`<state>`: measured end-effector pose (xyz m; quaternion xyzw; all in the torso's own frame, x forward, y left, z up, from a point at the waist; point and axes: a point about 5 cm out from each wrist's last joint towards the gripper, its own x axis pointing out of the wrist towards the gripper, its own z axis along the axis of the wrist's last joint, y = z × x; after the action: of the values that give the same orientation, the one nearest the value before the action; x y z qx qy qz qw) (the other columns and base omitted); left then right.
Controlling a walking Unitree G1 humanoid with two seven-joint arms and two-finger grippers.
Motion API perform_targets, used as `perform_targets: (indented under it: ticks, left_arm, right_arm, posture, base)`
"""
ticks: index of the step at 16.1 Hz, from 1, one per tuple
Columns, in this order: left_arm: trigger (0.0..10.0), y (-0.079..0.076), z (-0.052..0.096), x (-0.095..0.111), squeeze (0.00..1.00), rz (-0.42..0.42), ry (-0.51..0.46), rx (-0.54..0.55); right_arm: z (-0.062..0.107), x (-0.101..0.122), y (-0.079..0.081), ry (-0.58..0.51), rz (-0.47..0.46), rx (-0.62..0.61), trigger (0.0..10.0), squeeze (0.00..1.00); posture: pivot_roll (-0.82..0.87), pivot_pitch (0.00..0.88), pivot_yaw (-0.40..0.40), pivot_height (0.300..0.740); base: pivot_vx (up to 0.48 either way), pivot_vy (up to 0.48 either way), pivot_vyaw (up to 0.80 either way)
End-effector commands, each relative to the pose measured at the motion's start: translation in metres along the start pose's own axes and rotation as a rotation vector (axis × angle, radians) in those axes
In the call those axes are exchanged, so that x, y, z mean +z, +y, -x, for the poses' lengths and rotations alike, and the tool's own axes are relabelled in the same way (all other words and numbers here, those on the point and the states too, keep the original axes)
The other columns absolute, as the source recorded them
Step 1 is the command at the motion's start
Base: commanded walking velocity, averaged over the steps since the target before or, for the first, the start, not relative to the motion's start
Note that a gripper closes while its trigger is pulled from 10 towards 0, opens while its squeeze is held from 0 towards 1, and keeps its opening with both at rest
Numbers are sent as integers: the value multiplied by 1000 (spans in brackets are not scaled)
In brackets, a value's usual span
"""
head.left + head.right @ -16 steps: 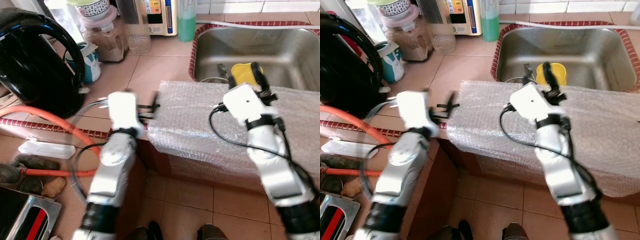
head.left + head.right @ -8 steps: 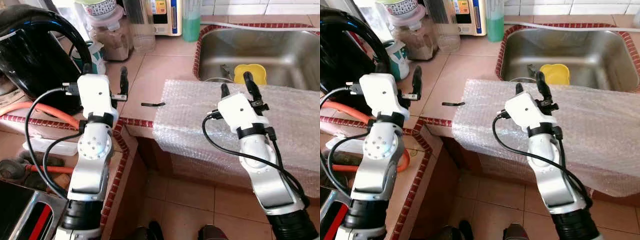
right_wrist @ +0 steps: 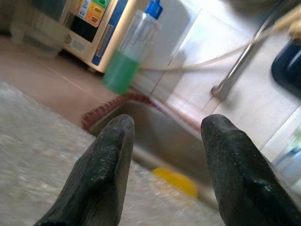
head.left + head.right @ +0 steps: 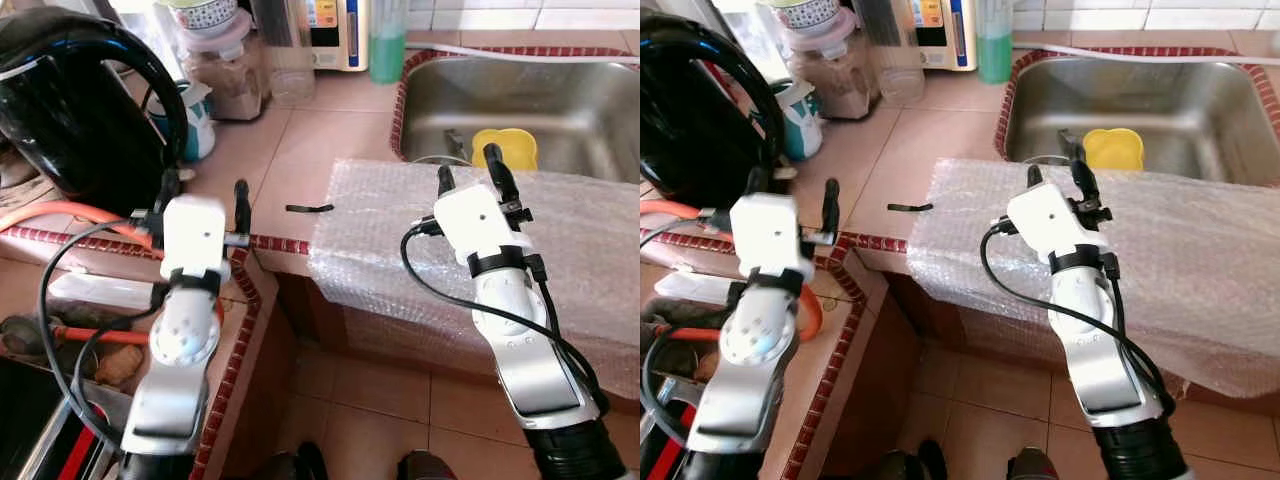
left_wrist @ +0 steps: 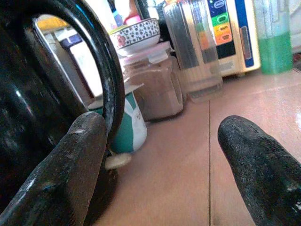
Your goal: Kitchen organization
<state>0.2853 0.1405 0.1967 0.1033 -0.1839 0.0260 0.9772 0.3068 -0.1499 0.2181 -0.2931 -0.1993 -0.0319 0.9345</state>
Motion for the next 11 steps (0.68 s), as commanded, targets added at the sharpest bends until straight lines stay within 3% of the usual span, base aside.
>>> perform_targets:
  ticks: [1,2,6,11]
  left_arm:
    - [10000,8,6,-3,0,-10,26,1]
    - [10000,12,12,-9,0,-16,58,0]
    - [10000,22,28,-16,0,-41,104,-28]
    - [10000,13,38,-18,0,-41,128,-52]
  right_arm:
    - [5,-2,2,19,-102,31,10000,0]
    - [11,-7,4,52,-193,61,10000,0]
    - [43,-19,8,117,-260,139,10000,0]
    - [36,-13,11,94,-266,151,10000,0]
  posture:
    - [-203,214,145,740]
    - [-194,216,143,740]
    - [-185,217,144,740]
    - [-186,206,138,740]
  base:
    - [0,0,0]
    - [0,0,0]
    - [0,0,0]
    - [0,0,0]
